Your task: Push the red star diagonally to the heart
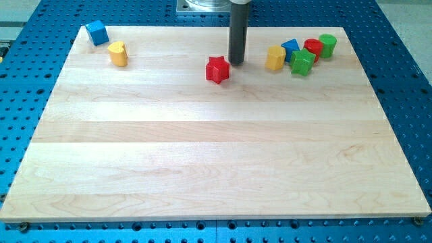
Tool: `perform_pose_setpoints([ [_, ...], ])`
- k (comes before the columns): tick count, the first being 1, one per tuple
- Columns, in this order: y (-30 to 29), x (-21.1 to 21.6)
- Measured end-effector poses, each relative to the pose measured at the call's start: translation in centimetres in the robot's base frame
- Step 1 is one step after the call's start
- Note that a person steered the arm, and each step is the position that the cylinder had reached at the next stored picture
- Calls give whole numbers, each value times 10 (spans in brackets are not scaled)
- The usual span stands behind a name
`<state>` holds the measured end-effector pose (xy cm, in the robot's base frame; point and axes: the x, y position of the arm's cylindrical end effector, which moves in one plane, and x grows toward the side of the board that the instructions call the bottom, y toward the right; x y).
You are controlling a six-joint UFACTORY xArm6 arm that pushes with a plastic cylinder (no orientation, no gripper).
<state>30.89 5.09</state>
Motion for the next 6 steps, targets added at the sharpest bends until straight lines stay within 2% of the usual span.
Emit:
perform_pose_setpoints([
  [1,-43,30],
  [2,-128,30],
  [3,-118,40],
  [4,-60,64],
  [5,-110,87],
  [6,-147,87],
])
